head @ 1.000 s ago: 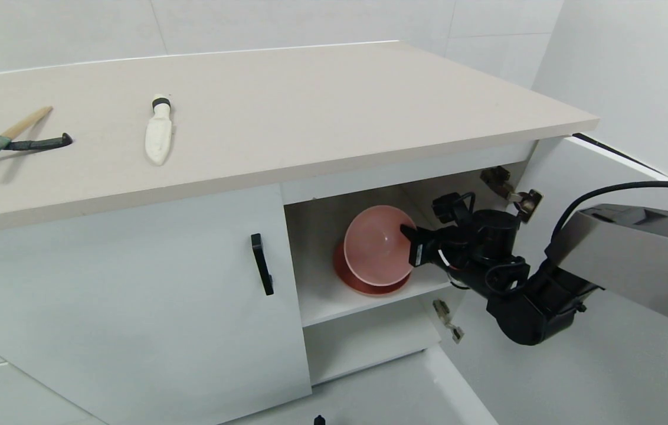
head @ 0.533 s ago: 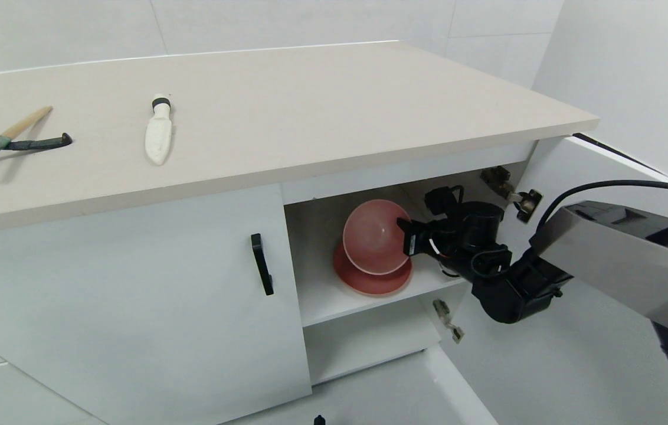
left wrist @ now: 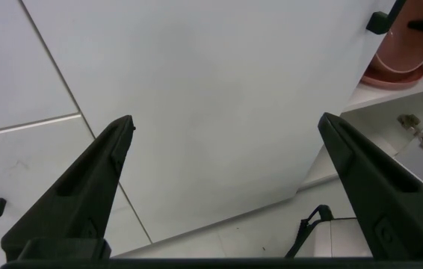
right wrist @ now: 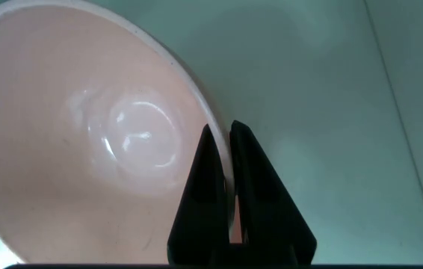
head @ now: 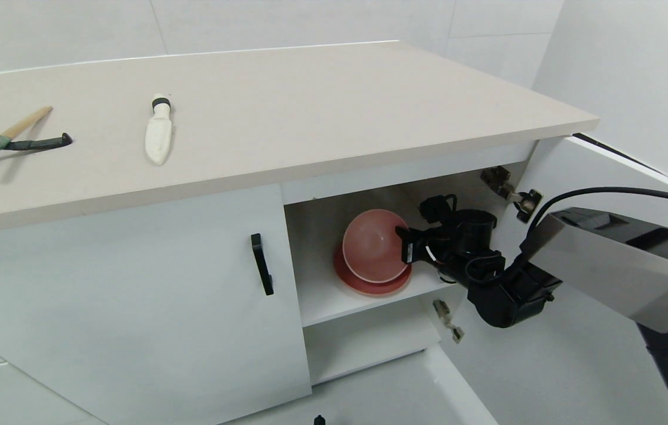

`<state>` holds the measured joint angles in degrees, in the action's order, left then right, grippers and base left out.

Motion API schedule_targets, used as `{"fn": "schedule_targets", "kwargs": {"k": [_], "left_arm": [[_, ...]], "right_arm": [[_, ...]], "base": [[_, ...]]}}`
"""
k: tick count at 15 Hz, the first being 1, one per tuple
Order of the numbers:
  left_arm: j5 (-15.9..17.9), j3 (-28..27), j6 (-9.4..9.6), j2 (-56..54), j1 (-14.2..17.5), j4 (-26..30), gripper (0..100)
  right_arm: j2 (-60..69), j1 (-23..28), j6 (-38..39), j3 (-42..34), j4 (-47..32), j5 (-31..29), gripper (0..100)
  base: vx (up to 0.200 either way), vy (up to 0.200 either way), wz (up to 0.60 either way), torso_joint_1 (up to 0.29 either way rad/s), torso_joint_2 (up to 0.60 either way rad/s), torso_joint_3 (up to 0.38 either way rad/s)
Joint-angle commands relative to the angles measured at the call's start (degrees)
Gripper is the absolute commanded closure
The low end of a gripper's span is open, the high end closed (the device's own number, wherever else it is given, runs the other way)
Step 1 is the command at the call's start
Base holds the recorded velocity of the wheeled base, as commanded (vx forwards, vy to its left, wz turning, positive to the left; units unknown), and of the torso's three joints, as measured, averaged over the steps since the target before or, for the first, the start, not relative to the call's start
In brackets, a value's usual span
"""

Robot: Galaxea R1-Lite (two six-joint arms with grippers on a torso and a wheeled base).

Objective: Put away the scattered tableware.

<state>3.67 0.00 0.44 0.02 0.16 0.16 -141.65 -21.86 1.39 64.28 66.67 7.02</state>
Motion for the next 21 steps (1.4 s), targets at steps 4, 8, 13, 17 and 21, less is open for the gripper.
{"fn": "schedule_targets", "kwargs": {"k": [4, 8, 13, 17, 21], "left_arm": [[0.0, 0.0, 0.0, 0.2, 0.0, 0.0, 0], [0.0, 0.0, -0.09, 0.2, 0.0, 0.0, 0], [0.0, 0.0, -0.09, 0.2, 0.0, 0.0, 0], [0.0, 0.0, -0.09, 0.2, 0.0, 0.0, 0], [0.0, 0.0, -0.09, 0.2, 0.0, 0.0, 0]], "right_arm": [[0.1, 0.0, -1.0, -1.3, 0.5, 0.0, 100], [0.3, -0.1, -1.1, -2.6, 1.4, 0.0, 100], [0.2, -0.2, -1.1, -3.0, 1.9, 0.0, 100], [0.2, -0.4, -1.8, -2.9, 2.0, 0.0, 0], [0.7, -0.9, -2.0, -3.2, 4.8, 0.4, 0]], "base": [[0.0, 0.0, 0.0, 0.0, 0.0, 0.0], [0.0, 0.0, 0.0, 0.0, 0.0, 0.0], [0.0, 0.0, 0.0, 0.0, 0.0, 0.0], [0.0, 0.0, 0.0, 0.0, 0.0, 0.0], [0.0, 0.0, 0.0, 0.0, 0.0, 0.0]]}}
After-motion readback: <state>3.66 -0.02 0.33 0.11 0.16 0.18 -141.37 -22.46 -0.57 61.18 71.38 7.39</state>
